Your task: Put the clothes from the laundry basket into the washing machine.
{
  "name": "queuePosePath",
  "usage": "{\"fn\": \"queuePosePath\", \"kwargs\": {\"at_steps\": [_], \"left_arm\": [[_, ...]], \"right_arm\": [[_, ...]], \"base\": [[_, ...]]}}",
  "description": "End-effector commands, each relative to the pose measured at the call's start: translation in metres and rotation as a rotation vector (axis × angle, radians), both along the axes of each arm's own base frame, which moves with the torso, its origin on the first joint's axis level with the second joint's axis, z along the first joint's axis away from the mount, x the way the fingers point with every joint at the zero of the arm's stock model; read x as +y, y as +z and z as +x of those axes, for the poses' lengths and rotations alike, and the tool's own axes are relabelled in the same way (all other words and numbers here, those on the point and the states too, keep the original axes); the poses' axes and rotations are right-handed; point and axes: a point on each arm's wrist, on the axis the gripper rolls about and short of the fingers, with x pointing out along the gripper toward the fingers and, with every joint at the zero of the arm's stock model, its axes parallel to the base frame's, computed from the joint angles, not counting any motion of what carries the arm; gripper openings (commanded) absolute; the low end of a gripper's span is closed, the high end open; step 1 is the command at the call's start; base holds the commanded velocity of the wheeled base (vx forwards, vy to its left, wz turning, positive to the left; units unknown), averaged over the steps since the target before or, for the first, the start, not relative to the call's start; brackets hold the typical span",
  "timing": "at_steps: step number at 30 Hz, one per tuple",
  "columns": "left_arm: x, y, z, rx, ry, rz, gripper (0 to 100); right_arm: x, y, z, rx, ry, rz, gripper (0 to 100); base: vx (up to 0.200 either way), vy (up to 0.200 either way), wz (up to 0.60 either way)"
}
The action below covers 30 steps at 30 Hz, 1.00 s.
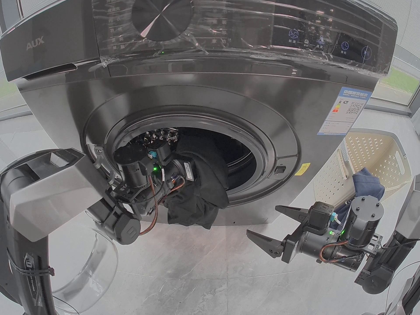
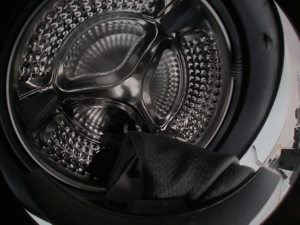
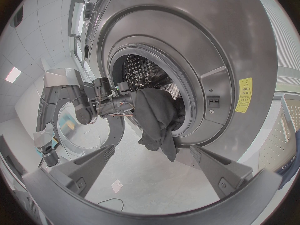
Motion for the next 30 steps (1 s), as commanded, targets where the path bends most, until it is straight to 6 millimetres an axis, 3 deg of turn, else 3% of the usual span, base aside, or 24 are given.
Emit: {"fn": "queuePosePath", "kwargs": {"at_steps": [1, 12, 23, 24, 30], "left_arm": [[-0.009, -0.01, 0.038, 0.013, 0.025, -0.011, 0], [-0.022, 0.013, 0.088, -0.07, 0.097, -0.073, 0], [-0.029, 0.028, 0.105, -0.067, 0.136, -0.118, 0], [-0.029, 0.027, 0.105, -0.049, 0.137, -0.121, 100], [-0.024, 0.028, 0.078, 0.158, 0.141, -0.063, 100]], "right_arm": [[0.001, -0.001, 0.0, 0.0, 0.003, -0.001, 100], [0.002, 0.0, 0.0, -0.002, 0.007, 0.0, 100], [0.003, 0.0, -0.001, -0.003, 0.009, 0.001, 100], [0.003, 0.0, -0.001, -0.003, 0.009, 0.001, 100], [0.003, 0.001, -0.001, -0.005, 0.01, 0.002, 100]], "base": [[0.0, 0.0, 0.0], [0.0, 0.0, 0.0], [0.0, 0.0, 0.0], [0.0, 0.0, 0.0], [0.0, 0.0, 0.0]]}}
